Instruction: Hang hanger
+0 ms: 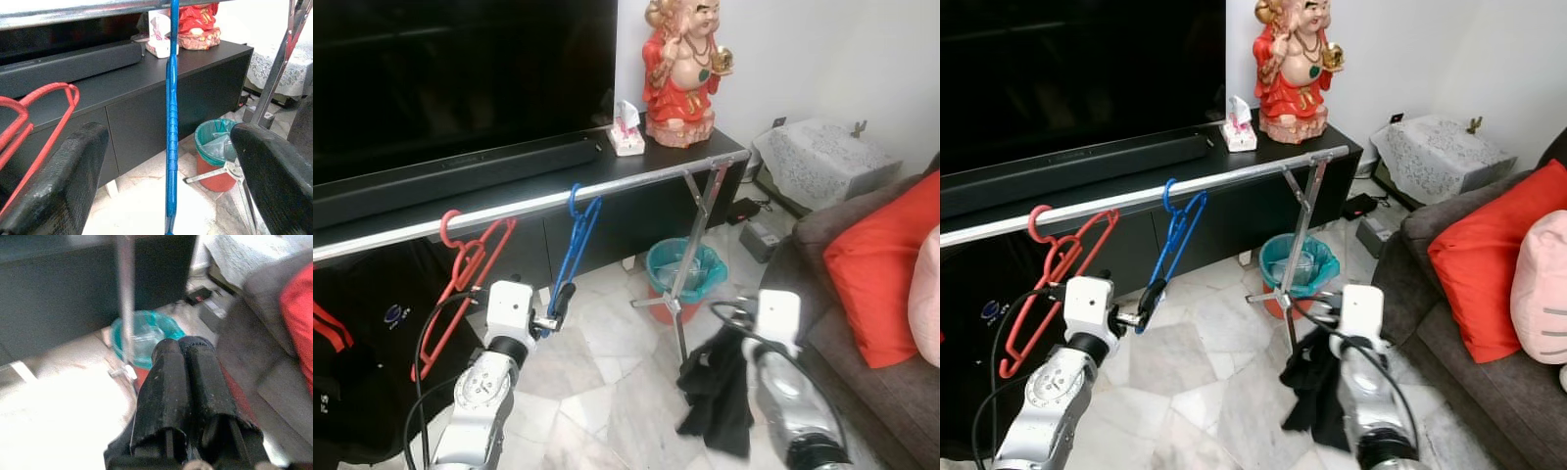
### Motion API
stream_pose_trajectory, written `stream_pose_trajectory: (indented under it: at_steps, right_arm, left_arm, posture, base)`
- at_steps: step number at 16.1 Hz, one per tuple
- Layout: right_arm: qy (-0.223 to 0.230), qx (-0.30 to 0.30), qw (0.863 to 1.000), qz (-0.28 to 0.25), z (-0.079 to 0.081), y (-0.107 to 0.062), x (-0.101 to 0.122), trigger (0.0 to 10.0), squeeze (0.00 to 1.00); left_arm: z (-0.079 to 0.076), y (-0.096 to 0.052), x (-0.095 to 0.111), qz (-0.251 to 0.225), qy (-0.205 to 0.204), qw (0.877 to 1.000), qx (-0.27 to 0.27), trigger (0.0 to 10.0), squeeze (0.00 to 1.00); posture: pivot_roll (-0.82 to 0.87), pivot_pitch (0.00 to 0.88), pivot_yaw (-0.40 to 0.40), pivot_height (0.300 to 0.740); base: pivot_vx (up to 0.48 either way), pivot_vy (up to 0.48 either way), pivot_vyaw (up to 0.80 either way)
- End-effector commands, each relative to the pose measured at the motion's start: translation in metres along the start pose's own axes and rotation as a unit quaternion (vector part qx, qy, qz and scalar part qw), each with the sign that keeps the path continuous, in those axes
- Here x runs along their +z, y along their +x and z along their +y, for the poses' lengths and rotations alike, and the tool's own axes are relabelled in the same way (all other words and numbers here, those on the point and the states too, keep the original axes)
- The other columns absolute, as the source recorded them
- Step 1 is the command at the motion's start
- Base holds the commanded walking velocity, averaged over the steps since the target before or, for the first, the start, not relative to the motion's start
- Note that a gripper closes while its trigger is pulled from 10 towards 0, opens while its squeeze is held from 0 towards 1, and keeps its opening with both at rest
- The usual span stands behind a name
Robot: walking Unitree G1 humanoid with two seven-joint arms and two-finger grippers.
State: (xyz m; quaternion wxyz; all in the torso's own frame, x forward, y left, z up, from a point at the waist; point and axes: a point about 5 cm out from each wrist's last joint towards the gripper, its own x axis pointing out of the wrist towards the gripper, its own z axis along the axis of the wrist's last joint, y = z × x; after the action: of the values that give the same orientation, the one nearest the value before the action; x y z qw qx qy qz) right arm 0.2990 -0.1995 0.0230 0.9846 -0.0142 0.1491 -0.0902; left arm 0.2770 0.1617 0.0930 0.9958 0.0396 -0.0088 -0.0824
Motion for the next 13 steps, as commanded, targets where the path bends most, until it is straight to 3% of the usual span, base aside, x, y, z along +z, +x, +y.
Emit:
stream_pose_trajectory:
  at_steps: [1, 4, 8, 10, 11, 13]
  right_arm:
    - [-0.011, -0.026, 0.999, 0.016, -0.012, -0.001, -0.006, 10.0, 0.0]
    - [-0.029, -0.066, 0.994, 0.076, -0.03, -0.011, -0.034, 10.0, 0.0]
    - [-0.018, -0.058, 0.991, 0.115, -0.03, -0.022, -0.056, 10.0, 0.0]
    - [-0.009, -0.043, 0.99, 0.138, -0.026, -0.03, -0.07, 10.0, 0.0]
    - [-0.007, -0.044, 0.985, 0.168, -0.025, -0.038, -0.083, 10.0, 0.0]
    - [-0.018, -0.04, 0.98, 0.193, -0.024, -0.046, -0.094, 10.0, 0.0]
  left_arm:
    - [-0.001, 0.002, 0.001, -0.001, -0.004, 1.0, -0.001, 10.0, 0.0]
    - [-0.002, 0.001, 0.001, -0.002, -0.003, 1.0, -0.003, 10.0, 0.0]
    - [0.001, -0.002, -0.001, 0.005, 0.003, 1.0, -0.006, 10.0, 0.0]
    - [0.017, -0.014, -0.016, 0.041, 0.026, 0.999, 0.009, 10.0, 0.0]
    - [0.033, -0.032, -0.039, 0.102, 0.052, 0.993, -0.002, 10.0, 0.0]
    - [0.054, -0.053, -0.059, 0.165, 0.047, 0.985, -0.004, 10.0, 0.0]
  posture:
    - [0.07, 0.0, -0.055, 0.74]
    - [0.07, 0.0, -0.053, 0.74]
    - [0.07, 0.0, -0.051, 0.74]
    - [0.07, 0.0, -0.049, 0.74]
    - [0.07, 0.0, -0.046, 0.74]
    - [0.08, 0.0, -0.052, 0.74]
  base:
    - [0.0, 0.0, 0.0]
    - [0.0, 0.0, 0.0]
    - [0.0, 0.0, 0.0]
    - [0.0, 0.0, 0.0]
    - [0.0, 0.0, 0.0]
    - [0.0, 0.0, 0.0]
